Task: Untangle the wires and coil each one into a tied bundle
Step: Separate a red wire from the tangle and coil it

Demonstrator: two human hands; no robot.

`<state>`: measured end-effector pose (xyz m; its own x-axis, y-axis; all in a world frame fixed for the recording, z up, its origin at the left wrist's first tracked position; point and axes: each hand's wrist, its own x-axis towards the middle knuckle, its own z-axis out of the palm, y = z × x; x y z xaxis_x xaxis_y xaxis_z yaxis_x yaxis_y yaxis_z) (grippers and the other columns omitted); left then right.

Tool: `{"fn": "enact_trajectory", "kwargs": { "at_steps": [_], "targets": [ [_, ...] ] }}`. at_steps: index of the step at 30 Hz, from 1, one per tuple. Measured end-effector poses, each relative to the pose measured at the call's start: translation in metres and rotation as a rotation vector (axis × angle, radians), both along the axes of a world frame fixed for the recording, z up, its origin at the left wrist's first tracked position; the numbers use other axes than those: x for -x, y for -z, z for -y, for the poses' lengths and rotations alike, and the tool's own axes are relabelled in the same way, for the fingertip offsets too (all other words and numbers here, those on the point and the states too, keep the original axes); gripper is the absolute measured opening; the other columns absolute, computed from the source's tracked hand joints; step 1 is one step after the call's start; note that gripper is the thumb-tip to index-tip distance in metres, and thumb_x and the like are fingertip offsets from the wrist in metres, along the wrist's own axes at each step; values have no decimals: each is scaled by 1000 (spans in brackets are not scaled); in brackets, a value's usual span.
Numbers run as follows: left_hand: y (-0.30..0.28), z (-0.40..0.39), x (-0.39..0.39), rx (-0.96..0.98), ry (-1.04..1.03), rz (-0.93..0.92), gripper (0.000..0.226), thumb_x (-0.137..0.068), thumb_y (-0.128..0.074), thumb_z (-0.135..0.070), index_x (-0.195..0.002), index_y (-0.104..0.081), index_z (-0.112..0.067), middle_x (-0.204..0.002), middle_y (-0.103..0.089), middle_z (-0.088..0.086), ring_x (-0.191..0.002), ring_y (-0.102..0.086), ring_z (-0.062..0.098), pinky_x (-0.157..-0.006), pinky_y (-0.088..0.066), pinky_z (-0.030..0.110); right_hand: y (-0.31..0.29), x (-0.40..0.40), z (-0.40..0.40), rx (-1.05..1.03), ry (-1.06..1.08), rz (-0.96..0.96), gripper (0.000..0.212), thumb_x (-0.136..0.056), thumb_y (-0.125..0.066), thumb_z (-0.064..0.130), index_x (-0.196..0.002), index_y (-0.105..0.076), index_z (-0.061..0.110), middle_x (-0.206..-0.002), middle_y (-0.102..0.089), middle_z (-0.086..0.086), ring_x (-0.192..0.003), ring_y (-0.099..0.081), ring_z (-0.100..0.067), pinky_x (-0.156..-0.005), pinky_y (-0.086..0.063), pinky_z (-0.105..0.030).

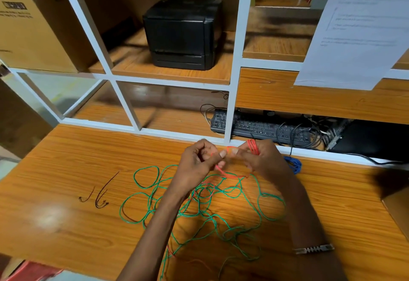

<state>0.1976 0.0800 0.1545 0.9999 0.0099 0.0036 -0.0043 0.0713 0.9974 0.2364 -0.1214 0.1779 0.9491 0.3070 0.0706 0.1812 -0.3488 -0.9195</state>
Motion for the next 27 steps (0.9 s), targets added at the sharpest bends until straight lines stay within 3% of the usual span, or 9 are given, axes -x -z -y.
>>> {"fn": "enact_trajectory", "kwargs": {
  "at_steps": [3, 6, 9, 13, 15, 18, 22, 24, 27],
  "targets": [
    [-1, -5, -2, 122, -47, -44, 26, -93, -70, 6, -117, -65, -4, -77, -75, 8, -63, -70, 13, -64, -61, 25, -4, 1, 5, -153, 28, -80, 19, -96, -71, 15, -82, -77, 4, -49, -41, -4, -44, -32, -15, -43, -26, -23],
    [9, -18, -9, -208, -160, 43, 7, -98, -71, -11, -98, -78, -11, -77, -78, -2, -60, -62, 6, -60, -52, 22, -8, 2, 5, -198, 30, -181, 21, -96, -69, 15, -80, -77, 5, -47, -37, 1, -42, -26, -9, -42, -22, -18],
    [12, -21, -11, -579, -291, 206, 14, -97, -70, -21, -85, -76, -24, -72, -72, -13, -58, -54, -4, -57, -41, 21, -8, 2, -1, -136, -57, -389, 28, -95, -69, 22, -73, -75, 5, -47, -31, 3, -43, -21, -9, -41, -17, -20],
    [1, -17, -13, -671, -440, 315, 10, -101, -67, -26, -93, -73, -26, -85, -73, -18, -64, -57, -6, -61, -45, 24, -6, 13, -21, 56, -357, -629, 63, -100, -54, 52, -68, -70, 1, -41, -26, 0, -40, -15, -14, -44, -12, -23],
    [0, -15, -16, -637, -466, 314, 9, -101, -67, -29, -94, -73, -27, -87, -73, -16, -65, -59, 1, -61, -45, 27, -5, 20, -32, -6, -513, -643, 70, -101, -48, 58, -67, -69, 0, -39, -24, -1, -38, -13, -15, -45, -12, -25],
    [4, -21, -18, -462, -473, 245, 14, -94, -77, -32, -83, -72, -26, -74, -69, -9, -55, -45, 5, -55, -37, 29, -12, 13, -30, -468, -636, -689, 67, -105, -43, 48, -66, -66, -1, -33, -25, 4, -30, -10, -10, -37, -16, -17],
    [9, -35, -18, -311, -296, 159, 16, -90, -81, -26, -77, -80, -17, -62, -56, 7, -62, -40, 6, -62, -34, 31, -22, -3, -16, -1086, -342, -734, 59, -107, -37, 39, -70, -66, 3, -36, -22, 11, -32, -9, -7, -37, -15, -21],
    [9, -32, -13, -334, -220, 138, 15, -93, -79, -23, -81, -83, -15, -58, -49, -3, -59, -37, 4, -58, -31, 25, -20, -11, -11, -1403, -232, -736, 50, -110, -38, 32, -84, -71, 4, -46, -23, 11, -36, -13, -5, -42, -19, -18],
    [12, -30, -6, -340, -130, 101, 19, -96, -75, -20, -79, -80, -12, -56, -45, -13, -55, -36, -1, -56, -30, 19, -8, -25, -1, -1772, -137, -716, 42, -112, -32, 16, -119, -64, -9, -62, -46, 7, -46, -33, -4, -53, -34, -16]
  ]
}}
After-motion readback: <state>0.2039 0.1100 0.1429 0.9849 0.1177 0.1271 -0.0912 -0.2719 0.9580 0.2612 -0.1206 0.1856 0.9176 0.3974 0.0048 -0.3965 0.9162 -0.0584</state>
